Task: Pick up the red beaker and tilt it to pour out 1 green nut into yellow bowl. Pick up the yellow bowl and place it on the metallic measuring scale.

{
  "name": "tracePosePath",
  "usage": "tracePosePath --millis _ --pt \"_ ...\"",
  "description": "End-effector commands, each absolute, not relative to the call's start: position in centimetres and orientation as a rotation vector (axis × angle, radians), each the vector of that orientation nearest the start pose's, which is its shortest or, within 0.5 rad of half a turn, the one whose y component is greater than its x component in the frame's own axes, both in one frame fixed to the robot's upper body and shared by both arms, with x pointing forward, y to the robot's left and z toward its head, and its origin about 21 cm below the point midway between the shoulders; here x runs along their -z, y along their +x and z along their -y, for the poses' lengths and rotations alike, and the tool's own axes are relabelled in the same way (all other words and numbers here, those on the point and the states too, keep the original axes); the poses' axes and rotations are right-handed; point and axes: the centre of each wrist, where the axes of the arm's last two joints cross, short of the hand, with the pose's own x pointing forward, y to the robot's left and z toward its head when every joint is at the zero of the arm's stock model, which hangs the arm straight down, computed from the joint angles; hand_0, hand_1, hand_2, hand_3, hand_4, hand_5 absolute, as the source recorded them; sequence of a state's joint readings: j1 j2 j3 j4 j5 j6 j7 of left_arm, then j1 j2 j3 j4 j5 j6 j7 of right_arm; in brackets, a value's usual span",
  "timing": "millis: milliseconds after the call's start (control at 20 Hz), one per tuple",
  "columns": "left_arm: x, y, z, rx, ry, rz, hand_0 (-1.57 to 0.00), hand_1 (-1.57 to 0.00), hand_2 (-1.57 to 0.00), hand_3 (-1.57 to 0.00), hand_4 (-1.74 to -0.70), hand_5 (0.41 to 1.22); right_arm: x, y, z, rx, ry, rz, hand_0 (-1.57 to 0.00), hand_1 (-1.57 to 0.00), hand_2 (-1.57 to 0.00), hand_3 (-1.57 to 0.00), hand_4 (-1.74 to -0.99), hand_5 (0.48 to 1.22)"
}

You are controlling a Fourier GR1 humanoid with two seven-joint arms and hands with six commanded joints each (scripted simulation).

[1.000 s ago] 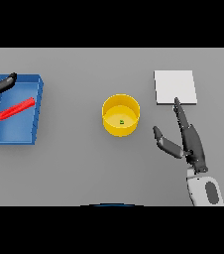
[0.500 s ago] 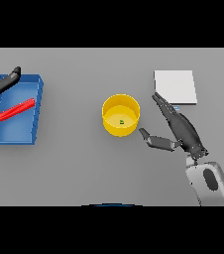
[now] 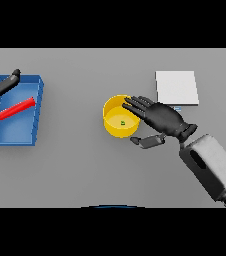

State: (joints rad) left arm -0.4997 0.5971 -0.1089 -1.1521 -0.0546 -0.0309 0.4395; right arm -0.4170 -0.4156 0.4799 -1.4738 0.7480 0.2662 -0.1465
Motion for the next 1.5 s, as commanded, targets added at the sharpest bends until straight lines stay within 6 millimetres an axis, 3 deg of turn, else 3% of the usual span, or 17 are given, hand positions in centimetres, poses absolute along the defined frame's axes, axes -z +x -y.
tracePosePath --millis 0,250,500,800,950,1050,1100,1150,1200,1250,1300,1400,1450 --pt "-10.1 36.0 -33.8 0.451 0.571 1.14 0.0 0.0 0.0 0.0 -0.8 0.691 -6.5 31.5 17.8 -1.698 -0.405 1.58 0.0 0.0 0.0 0.0 -1.161 0.643" --pt "-10.3 36.0 -33.9 0.444 0.569 1.129 0.0 0.0 0.0 0.0 -0.81 0.696 -5.9 33.9 16.5 -1.883 -0.367 1.489 0.0 0.0 0.0 0.0 -1.157 0.644" --pt "-10.3 36.3 -33.9 0.449 0.575 1.132 0.0 0.0 0.0 0.0 -0.81 0.7 -5.5 34.6 14.2 -2.037 -0.321 1.37 0.0 0.0 0.0 0.0 -1.162 0.667" --pt "-10.1 36.2 -34.6 0.459 0.573 1.129 0.0 0.0 0.0 0.0 -0.8 0.703 -4.9 35.5 12.9 -2.114 -0.323 1.263 0.0 0.0 0.0 0.0 -1.184 0.676" --pt "-10.6 36.2 -34.5 0.468 0.582 1.13 0.0 0.0 0.0 0.0 -0.79 0.711 -4.4 35.9 12.9 -2.112 -0.325 1.223 0.0 0.0 0.0 -0.02 -1.195 0.708" --pt "-10.3 36.0 -34.1 0.473 0.573 1.137 0.0 0.0 0.0 0.0 -0.79 0.714 -4.3 36.1 12.3 -2.11 -0.34 1.211 0.0 -0.01 -0.04 -0.08 -1.234 0.77" --pt "-10.2 36.1 -34.1 0.467 0.575 1.129 0.0 0.0 0.0 0.0 -0.79 0.712 -4.3 36.0 12.3 -2.115 -0.332 1.219 -0.05 -0.06 -0.09 -0.13 -1.261 0.809" --pt "-10.1 36.1 -34.2 0.466 0.576 1.13 0.0 0.0 0.0 0.0 -0.79 0.711 -4.7 36.0 12.3 -2.121 -0.318 1.231 -0.19 -0.18 -0.19 -0.21 -1.309 0.891" --pt "-10.3 36.3 -34.2 0.469 0.581 1.132 0.0 0.0 0.0 0.0 -0.79 0.71 -4.3 36.0 12.6 -2.122 -0.318 1.236 -0.45 -0.41 -0.35 -0.32 -1.363 0.957" --pt "-10.2 36.3 -34.1 0.472 0.58 1.135 0.0 0.0 0.0 0.0 -0.79 0.71 -4.2 35.9 12.6 -2.121 -0.31 1.233 -0.68 -0.64 -0.59 -0.57 -1.435 1.01" --pt "-10.1 36.2 -34.3 0.47 0.58 1.136 0.0 0.0 0.0 0.0 -0.79 0.71 -4.2 35.9 12.7 -2.123 -0.297 1.251 -0.86 -0.83 -0.79 -0.68 -1.492 1.052" --pt "-10.4 36.2 -34.7 0.468 0.59 1.131 0.0 0.0 0.0 0.0 -0.79 0.707 -4.7 36.0 12.6 -2.141 -0.287 1.246 -1.11 -1.09 -1.07 -0.88 -1.578 1.113" --pt "-10.6 36.2 -34.7 0.471 0.586 1.136 0.0 0.0 0.0 0.0 -0.79 0.709 -4.7 36.0 13.1 -2.144 -0.269 1.244 -1.21 -1.19 -1.13 -0.97 -1.611 1.135"
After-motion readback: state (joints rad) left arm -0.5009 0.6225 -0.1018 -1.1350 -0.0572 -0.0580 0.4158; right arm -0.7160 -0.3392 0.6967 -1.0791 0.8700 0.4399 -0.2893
